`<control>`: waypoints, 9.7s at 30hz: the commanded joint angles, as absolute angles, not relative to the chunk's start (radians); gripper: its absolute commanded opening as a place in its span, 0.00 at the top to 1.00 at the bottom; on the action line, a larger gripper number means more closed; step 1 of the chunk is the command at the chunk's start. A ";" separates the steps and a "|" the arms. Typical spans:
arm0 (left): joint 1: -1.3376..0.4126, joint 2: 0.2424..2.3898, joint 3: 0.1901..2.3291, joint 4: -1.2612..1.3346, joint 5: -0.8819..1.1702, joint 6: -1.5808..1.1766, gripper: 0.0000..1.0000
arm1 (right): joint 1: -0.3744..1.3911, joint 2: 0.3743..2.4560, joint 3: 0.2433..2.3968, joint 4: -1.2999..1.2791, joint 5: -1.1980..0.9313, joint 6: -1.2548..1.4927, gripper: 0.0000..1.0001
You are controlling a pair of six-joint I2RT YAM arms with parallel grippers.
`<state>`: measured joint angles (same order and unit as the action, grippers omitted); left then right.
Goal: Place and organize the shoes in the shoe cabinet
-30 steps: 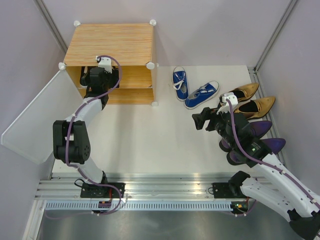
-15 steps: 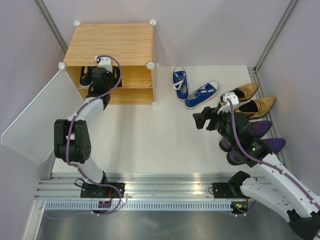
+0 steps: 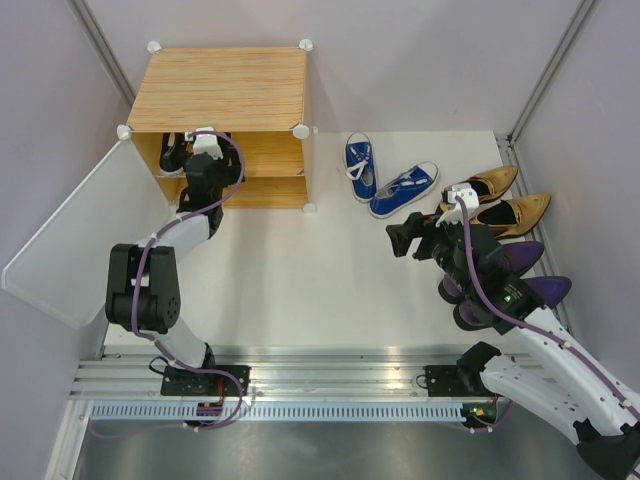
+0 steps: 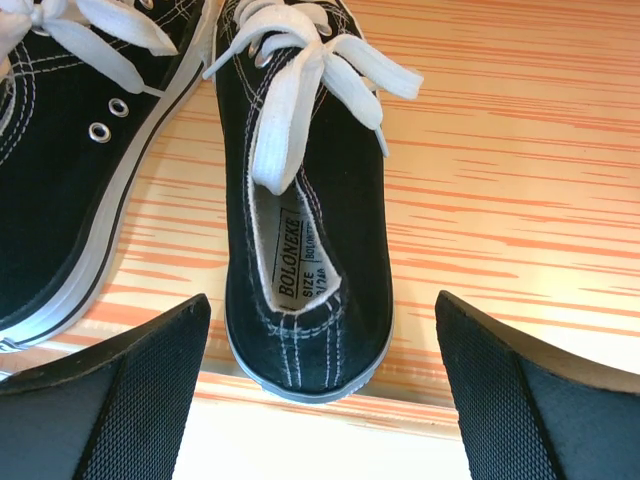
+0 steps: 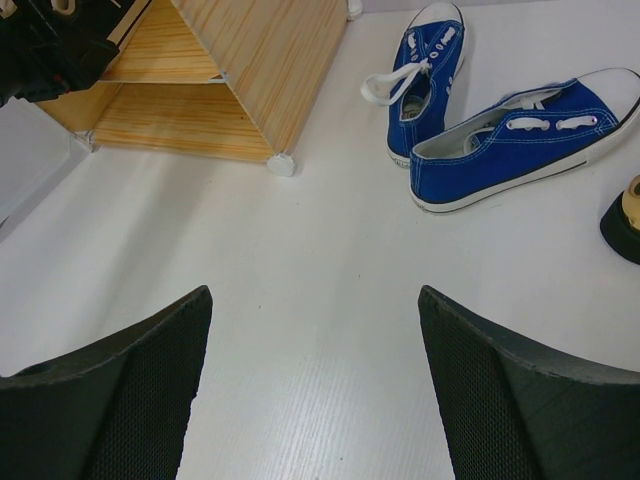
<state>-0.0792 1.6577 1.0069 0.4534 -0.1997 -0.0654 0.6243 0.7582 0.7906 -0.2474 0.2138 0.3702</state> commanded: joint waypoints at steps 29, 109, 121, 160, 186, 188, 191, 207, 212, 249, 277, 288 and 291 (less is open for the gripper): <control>-0.101 1.661 0.922 0.439 -0.319 -0.006 0.06 | 0.615 0.719 0.781 -0.213 0.190 0.371 0.13; 0.049 1.448 0.962 0.264 -0.164 -0.158 0.01 | 0.611 0.690 0.773 -0.215 0.187 0.373 0.12; 0.037 1.229 1.023 -0.115 -0.038 -0.365 0.01 | 0.612 0.712 0.770 -0.218 0.229 0.377 0.12; -0.523 0.565 0.868 -0.324 -0.097 -0.189 0.02 | 0.219 1.015 0.746 -0.651 0.551 0.844 0.11; -0.523 0.526 0.854 -0.314 -0.262 -0.144 0.02 | 0.163 0.845 0.764 -0.667 0.345 0.833 0.99; -0.523 0.522 0.853 -0.313 -0.267 -0.143 0.02 | 0.163 0.784 0.820 -0.712 0.331 0.836 0.99; -0.523 0.505 0.848 -0.305 -0.310 -0.141 0.02 | 0.164 0.712 0.861 -0.683 0.229 0.810 0.99; -0.506 0.446 0.790 -0.239 -0.627 -0.100 0.01 | 0.895 1.162 0.986 -0.397 0.305 0.692 0.99; -0.503 0.437 0.775 -0.218 -0.656 -0.081 0.01 | 1.074 1.374 1.103 -0.325 0.299 0.695 0.99; -0.497 0.528 0.787 -0.236 -0.501 -0.072 0.00 | 0.999 1.547 1.277 -0.284 0.302 0.839 0.22; -1.044 0.873 0.627 -0.396 -0.544 -0.606 0.00 | 0.770 0.724 0.689 -0.451 0.368 0.664 0.02; -1.112 0.952 0.552 -0.402 -0.683 -0.743 0.01 | 0.759 0.706 0.670 -0.454 0.388 0.611 0.02; -1.112 1.008 0.554 -0.339 -0.660 -0.709 0.01 | 0.758 0.713 0.670 -0.453 0.397 0.600 0.02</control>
<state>-1.1038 0.9657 0.5556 -0.4080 -0.6308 -0.6853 0.7624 0.7132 0.6754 -0.4591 0.3687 0.6312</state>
